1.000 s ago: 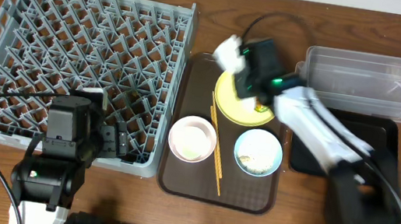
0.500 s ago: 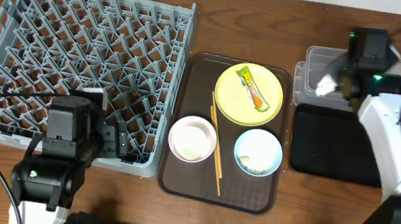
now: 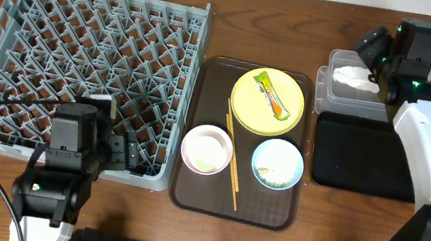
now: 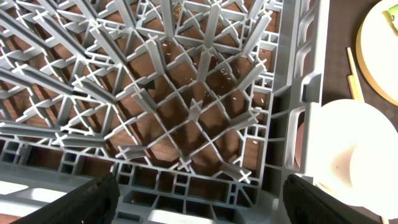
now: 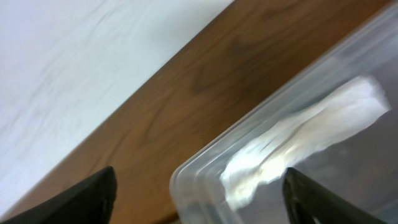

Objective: Sort waste into correct bins and load items into the dishwasher
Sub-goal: 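Carry the tissue right and drop it into the clear plastic bin, then reach the right gripper to the green snack wrapper and grasp it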

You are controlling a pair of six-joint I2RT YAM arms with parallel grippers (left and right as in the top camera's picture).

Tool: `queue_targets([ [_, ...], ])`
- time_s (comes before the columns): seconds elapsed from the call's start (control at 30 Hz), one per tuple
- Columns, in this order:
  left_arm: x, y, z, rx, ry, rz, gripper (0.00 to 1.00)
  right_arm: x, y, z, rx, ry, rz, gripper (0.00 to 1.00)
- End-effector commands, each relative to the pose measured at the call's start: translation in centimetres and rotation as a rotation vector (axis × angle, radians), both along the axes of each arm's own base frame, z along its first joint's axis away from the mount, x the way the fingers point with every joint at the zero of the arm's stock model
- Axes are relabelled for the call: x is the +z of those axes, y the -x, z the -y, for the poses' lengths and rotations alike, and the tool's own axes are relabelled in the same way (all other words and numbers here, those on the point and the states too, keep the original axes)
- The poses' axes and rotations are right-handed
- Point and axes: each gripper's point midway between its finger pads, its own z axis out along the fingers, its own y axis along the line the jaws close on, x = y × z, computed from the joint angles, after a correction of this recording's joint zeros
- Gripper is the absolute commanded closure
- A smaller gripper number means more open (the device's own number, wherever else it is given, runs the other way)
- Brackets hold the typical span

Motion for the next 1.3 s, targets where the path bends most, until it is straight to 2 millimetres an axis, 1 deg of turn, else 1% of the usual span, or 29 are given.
queue_targets([
  [0.0,0.9,-0.3,0.0,0.006,0.008,0.025,0.13,-0.3,0.6,-6.2,0.379,0.018,0.006,0.26],
  [0.07,0.9,-0.3,0.0,0.006,0.008,0.025,0.12,-0.9,1.5,-8.6,0.501,0.070,-0.014,0.29],
  [0.17,0.9,-0.3,0.0,0.006,0.008,0.025,0.12,-2.3,3.2,-12.2,0.706,0.213,-0.045,0.31],
  [0.23,0.9,-0.3,0.0,0.006,0.008,0.025,0.13,-3.9,4.3,-14.7,0.825,0.297,-0.073,0.30],
  [0.3,0.9,-0.3,0.0,0.006,0.008,0.025,0.13,-5.8,5.0,-16.3,0.880,0.362,-0.119,0.30],
  [0.37,0.9,-0.2,0.0,0.006,0.008,0.025,0.13,-7.9,5.4,-17.3,0.894,0.401,-0.171,0.30],
  [0.5,0.8,-0.2,0.0,0.006,0.008,0.021,0.13,-11.8,6.0,-18.5,0.911,0.458,-0.261,0.31],
  [0.6,0.8,-0.1,0.0,0.006,0.008,0.016,0.13,-14.3,6.4,-18.8,0.922,0.473,-0.313,0.32],
  [0.7,0.7,0.0,0.0,0.006,0.008,0.011,0.12,-16.1,6.5,-18.6,0.907,0.466,-0.357,0.32],
  [0.77,0.7,0.1,0.0,0.006,0.008,0.009,0.12,-17.4,6.7,-18.4,0.904,0.471,-0.385,0.40],
  [0.8,0.6,0.1,0.0,0.006,0.008,0.007,0.13,-17.9,6.7,-18.2,0.900,0.477,-0.400,0.51],
  [0.83,0.6,0.1,0.0,0.006,0.008,0.005,0.13,-18.2,6.9,-18.1,0.901,0.479,-0.410,0.58],
  [0.87,0.6,0.2,0.0,0.006,0.008,0.003,0.12,-18.4,7.0,-18.1,0.902,0.479,-0.418,0.74],
  [0.93,0.6,0.2,0.0,0.006,0.008,0.002,0.13,-18.3,7.1,-18.0,0.903,0.478,-0.421,0.96],
  [0.97,0.6,0.2,0.0,0.006,0.008,0.002,0.13,-18.0,7.0,-18.1,0.900,0.477,-0.413,0.99],
  [1.0,0.6,0.2,0.0,0.006,0.008,0.002,0.13,-17.5,6.9,-18.1,0.896,0.476,-0.402,0.99],
  [1.07,0.6,0.2,0.0,0.006,0.008,0.002,0.13,-15.7,6.4,-18.1,0.884,0.479,-0.361,0.99],
  [1.1,0.6,0.2,0.0,0.006,0.008,0.002,0.13,-14.4,6.0,-17.9,0.868,0.483,-0.329,0.99],
  [1.13,0.6,0.2,0.0,0.006,0.008,0.002,0.13,-12.6,5.5,-17.6,0.843,0.486,-0.287,0.99],
  [1.17,0.6,0.2,0.0,0.006,0.008,0.002,0.13,-11.5,5.1,-17.2,0.815,0.486,-0.263,0.99],
  [1.2,0.6,0.2,0.0,0.006,0.008,0.003,0.12,-9.8,4.5,-16.4,0.757,0.483,-0.229,0.99],
  [1.27,0.6,0.2,0.0,0.006,0.008,0.002,0.12,-6.4,3.2,-13.7,0.571,0.459,-0.169,0.99],
])
